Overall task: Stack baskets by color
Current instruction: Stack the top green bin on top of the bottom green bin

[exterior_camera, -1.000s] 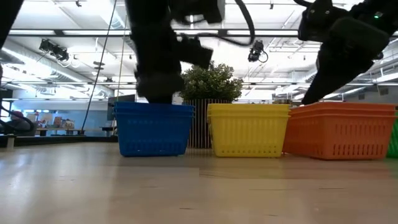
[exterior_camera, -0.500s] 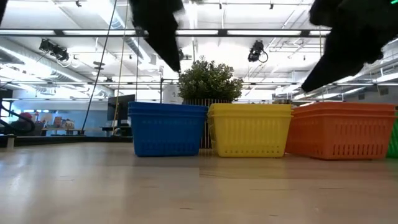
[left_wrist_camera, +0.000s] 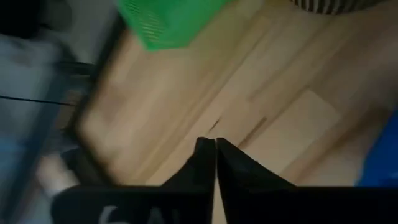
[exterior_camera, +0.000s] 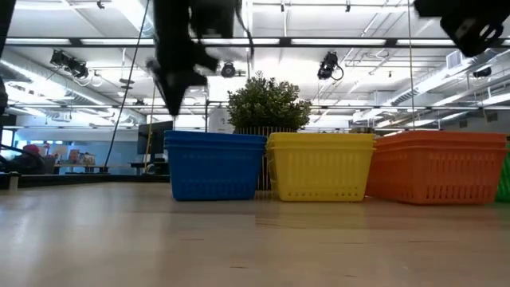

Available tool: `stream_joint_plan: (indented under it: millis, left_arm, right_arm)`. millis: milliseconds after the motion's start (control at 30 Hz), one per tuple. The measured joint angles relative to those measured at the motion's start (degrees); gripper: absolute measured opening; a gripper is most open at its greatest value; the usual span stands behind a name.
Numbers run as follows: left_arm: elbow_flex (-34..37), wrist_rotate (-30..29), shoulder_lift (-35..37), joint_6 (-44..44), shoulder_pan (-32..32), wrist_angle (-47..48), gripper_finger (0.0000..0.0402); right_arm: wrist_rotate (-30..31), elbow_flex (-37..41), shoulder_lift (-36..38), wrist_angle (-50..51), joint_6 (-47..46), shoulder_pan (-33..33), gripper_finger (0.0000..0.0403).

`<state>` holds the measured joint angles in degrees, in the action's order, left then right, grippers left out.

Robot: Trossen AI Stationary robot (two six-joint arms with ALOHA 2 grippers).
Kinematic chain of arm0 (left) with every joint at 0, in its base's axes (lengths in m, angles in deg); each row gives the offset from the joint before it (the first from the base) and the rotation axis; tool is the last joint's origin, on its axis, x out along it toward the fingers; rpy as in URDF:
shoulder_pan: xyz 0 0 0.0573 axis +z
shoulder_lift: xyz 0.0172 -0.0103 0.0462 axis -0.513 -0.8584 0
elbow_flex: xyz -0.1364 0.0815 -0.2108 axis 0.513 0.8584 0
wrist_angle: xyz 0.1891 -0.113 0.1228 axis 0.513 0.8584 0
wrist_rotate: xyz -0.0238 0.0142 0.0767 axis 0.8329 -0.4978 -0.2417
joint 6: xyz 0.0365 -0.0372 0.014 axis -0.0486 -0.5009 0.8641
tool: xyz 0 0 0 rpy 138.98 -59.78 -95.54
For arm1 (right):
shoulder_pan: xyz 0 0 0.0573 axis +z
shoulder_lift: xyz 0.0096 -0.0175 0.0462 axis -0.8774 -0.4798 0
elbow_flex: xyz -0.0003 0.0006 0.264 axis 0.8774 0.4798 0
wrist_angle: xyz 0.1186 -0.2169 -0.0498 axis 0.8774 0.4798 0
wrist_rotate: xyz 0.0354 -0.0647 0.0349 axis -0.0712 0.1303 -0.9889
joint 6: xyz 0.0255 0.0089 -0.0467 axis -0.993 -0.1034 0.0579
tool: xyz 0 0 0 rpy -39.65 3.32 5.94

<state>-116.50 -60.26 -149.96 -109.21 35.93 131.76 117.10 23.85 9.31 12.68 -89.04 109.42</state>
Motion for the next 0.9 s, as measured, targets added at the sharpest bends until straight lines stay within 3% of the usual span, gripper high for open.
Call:
stream_joint_plan:
  millis: [200, 267, 433, 600, 733, 900]
  left_arm:
    - [7.3, 26.6, 0.4, 20.9, 16.2, -15.4, 0.0092]
    - [8.1, 30.4, 0.4, 27.6, 19.5, -16.3, 0.0115]
    - [7.6, 28.4, 0.4, 42.5, 23.4, -16.9, 0.0148]
    - [8.9, 27.9, -0.3, 65.6, 23.5, -18.6, 0.0155]
    - [10.3, 26.8, -0.2, 73.9, 23.9, -26.3, 0.0149]
    - [11.1, 27.0, -0.2, 79.0, 25.2, -35.6, 0.0147]
  right_arm:
    - [0.9, 0.0, 0.0, -1.3, 2.3, 2.7, 0.0003]
    - [1.7, 0.0, 0.0, -0.5, 2.3, 3.2, 0.0003]
    - [4.5, 0.0, 0.0, 1.3, 3.2, 3.9, 0.0007]
    - [10.0, 0.0, 0.0, 3.3, 8.2, 2.7, 0.0007]
    - [14.2, 0.0, 0.0, 6.1, 11.5, -0.1, 0.0008]
    - [14.6, 0.0, 0.0, 9.5, 13.4, -5.4, 0.0008]
